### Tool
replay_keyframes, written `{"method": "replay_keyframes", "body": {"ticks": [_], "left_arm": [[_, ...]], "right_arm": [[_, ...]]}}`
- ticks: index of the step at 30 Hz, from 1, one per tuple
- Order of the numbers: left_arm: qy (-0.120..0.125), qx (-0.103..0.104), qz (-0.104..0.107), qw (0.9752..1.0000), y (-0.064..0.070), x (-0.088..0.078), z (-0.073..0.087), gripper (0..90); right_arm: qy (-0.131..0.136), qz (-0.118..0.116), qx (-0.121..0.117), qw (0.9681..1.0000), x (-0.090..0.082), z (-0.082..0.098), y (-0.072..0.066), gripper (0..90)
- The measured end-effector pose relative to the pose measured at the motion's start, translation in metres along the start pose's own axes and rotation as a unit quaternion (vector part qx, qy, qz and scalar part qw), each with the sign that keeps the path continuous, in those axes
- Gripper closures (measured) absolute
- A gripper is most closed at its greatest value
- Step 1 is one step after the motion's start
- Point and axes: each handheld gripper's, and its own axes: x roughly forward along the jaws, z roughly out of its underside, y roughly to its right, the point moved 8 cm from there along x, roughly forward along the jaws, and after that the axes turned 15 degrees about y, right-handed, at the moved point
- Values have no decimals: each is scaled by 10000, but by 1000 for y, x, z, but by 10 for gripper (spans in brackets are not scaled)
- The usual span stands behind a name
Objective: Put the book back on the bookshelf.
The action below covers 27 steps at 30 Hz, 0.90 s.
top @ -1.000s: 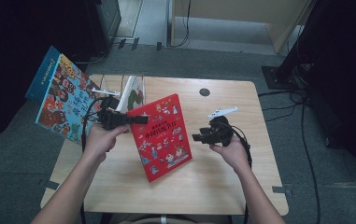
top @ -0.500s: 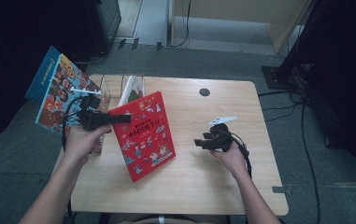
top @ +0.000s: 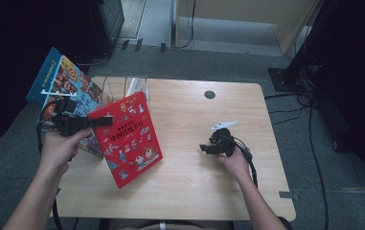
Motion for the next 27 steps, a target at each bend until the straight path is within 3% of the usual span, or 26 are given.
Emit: {"method": "replay_keyframes", "body": {"ticks": [8, 9, 10, 11, 12, 16, 27], "left_arm": [[113, -94, -205, 9997, -8, -23, -3, 803], [122, -97, -245, 9996, -9, -27, -4, 803], [128, -93, -290, 9995, -12, -33, -5, 803], [128, -93, -290, 9995, -12, -33, -5, 803], [163, -116, -325, 9993, -13, -37, -6, 803], [240, -201, -421, 9986, -21, -51, -9, 803], [470, -272, -790, 9954, -40, -80, -23, 803]], "right_arm": [[78, 48, -85, 9999, 2, 2, 1, 439], [136, 63, -104, 9998, 2, 3, 1, 431], [355, 83, -190, 9992, 4, 4, 0, 415], [355, 83, -190, 9992, 4, 4, 0, 415], [532, 95, -415, 9977, 4, 7, -1, 397], [711, 146, -614, 9955, 6, 10, -3, 373], [932, 127, -605, 9937, 7, 12, -4, 351]]}}
